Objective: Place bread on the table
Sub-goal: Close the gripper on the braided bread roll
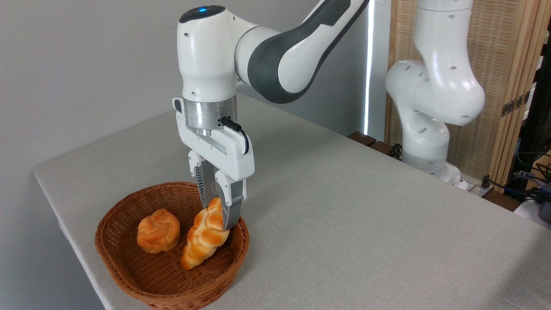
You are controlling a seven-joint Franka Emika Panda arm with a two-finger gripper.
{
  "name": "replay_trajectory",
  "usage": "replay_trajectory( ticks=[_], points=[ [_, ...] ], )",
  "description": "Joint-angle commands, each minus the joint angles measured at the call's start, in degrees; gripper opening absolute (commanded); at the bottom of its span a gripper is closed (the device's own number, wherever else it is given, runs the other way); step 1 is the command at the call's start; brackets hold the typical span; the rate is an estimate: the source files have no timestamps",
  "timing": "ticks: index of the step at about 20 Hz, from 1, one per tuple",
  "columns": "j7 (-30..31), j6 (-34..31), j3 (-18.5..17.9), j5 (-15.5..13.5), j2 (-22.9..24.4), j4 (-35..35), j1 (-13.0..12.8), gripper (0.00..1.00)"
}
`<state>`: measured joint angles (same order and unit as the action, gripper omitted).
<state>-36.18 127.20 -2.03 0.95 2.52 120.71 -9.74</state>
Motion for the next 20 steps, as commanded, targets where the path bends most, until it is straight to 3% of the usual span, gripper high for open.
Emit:
replay_trajectory(
  ticks=[1,20],
  points=[
    [-1.35,1.48,-0.25,-0.86,0.20,0.67,-0.28,0.51],
    [-1.09,0.86,-0.78,-1.47,1.17,0.40,-0.11,0.50]
  ],
)
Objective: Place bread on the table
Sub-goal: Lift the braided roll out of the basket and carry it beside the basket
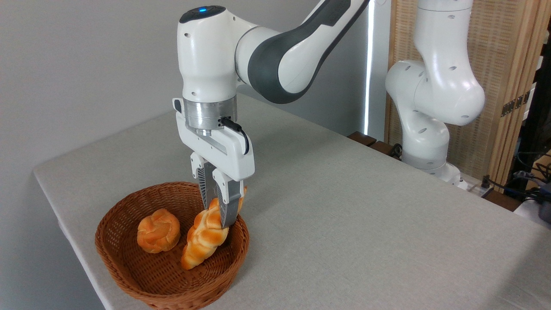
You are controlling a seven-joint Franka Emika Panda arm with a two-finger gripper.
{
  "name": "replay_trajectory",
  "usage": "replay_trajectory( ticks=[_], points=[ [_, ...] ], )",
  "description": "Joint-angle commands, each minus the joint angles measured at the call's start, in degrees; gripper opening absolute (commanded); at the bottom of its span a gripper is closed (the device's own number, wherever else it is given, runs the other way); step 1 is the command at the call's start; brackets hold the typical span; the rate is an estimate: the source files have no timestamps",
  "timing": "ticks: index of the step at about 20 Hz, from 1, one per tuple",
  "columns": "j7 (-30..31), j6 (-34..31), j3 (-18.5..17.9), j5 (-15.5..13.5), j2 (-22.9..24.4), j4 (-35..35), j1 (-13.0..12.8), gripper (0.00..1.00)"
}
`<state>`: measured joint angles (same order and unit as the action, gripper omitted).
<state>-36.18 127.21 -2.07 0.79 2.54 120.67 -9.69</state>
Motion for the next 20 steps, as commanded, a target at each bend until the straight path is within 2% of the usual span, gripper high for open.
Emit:
replay_trajectory(
  ticks=[1,4,7,15,20],
  points=[
    [-1.00,0.84,-0.91,-1.49,1.59,0.27,-0.16,0.50],
    [-1.00,0.76,-1.00,-3.16,2.73,0.18,-0.07,0.50],
    [-0.91,0.14,-1.09,-3.25,4.40,0.27,-0.07,0.50],
    [-1.35,-6.27,-2.06,-3.16,7.47,0.27,-0.07,0.50],
    [-1.35,-6.63,-3.02,-3.77,10.37,0.44,-0.16,0.50]
  ],
)
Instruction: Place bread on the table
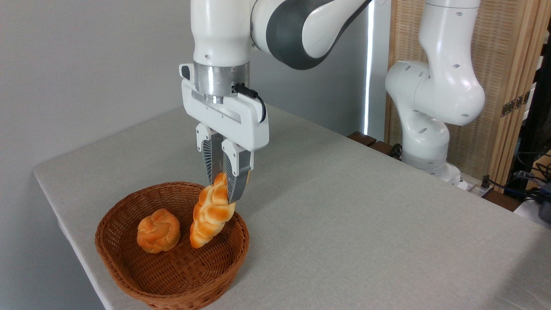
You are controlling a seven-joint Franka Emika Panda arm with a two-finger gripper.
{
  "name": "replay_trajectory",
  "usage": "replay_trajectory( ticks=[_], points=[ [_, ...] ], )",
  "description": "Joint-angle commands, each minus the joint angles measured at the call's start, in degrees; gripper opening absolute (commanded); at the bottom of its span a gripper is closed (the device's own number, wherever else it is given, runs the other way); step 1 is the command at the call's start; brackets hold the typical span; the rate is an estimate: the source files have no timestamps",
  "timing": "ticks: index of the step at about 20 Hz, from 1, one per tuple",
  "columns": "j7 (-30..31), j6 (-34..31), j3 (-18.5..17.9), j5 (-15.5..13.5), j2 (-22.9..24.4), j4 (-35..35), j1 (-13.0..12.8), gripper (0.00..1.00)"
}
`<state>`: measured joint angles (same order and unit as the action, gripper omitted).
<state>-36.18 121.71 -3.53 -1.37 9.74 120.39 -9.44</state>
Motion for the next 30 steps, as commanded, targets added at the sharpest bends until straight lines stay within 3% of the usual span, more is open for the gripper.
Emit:
replay_trajectory(
  ticks=[1,9,18,30],
  points=[
    [-1.35,-1.21,-1.74,-2.14,3.88,0.81,-0.40,0.50],
    [-6.89,-8.06,-2.00,-2.32,7.04,1.77,-0.23,0.50],
    [-7.07,-9.99,-2.09,-2.24,16.62,10.82,-0.40,0.50],
    [-7.07,-10.70,-1.92,-2.24,16.63,13.12,-1.28,0.51]
  ],
)
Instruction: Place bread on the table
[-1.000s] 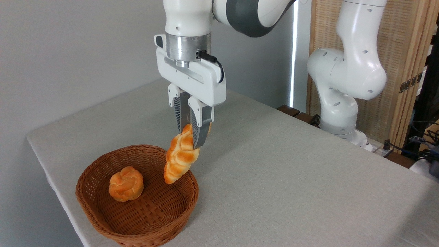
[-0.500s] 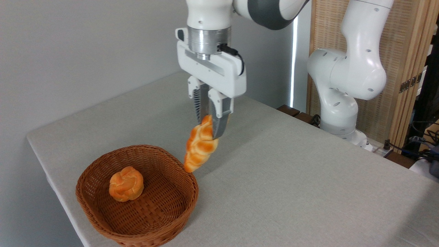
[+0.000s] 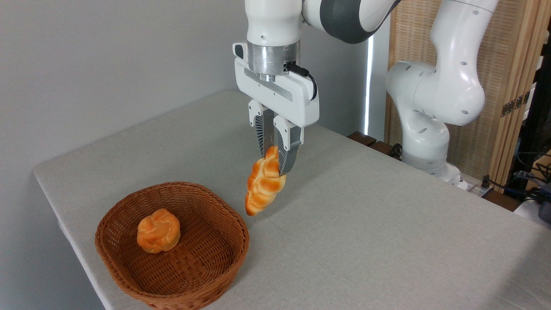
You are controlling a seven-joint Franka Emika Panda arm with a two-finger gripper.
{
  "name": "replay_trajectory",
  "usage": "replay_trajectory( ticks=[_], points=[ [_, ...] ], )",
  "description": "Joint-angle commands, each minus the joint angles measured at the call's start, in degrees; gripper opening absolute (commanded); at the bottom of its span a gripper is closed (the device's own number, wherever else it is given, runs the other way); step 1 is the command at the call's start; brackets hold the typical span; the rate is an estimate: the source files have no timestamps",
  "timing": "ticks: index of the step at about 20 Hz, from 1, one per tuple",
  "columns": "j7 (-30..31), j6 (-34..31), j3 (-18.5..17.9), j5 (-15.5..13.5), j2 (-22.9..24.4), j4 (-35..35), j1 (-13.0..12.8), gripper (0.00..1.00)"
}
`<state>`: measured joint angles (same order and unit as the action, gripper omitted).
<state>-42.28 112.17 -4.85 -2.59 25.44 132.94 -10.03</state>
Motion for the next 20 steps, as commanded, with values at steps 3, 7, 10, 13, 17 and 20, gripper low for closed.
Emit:
replay_trajectory(
  ticks=[3,7,10,13,17,20],
  points=[
    [-1.05,-1.16,-0.52,-1.02,0.84,0.92,-1.66,0.61],
    [-0.97,-1.16,-0.52,-0.93,0.66,1.10,-1.75,0.65],
    [-0.97,-1.16,-0.52,-0.93,0.66,1.19,-1.75,0.67],
    [-0.97,-1.16,-0.52,-0.93,0.66,1.18,-1.75,0.70],
    [-1.05,-1.25,-0.52,-0.93,0.66,1.10,-1.75,0.71],
    [-1.05,-1.25,-0.52,-0.84,0.57,1.10,-1.75,0.71]
  ],
)
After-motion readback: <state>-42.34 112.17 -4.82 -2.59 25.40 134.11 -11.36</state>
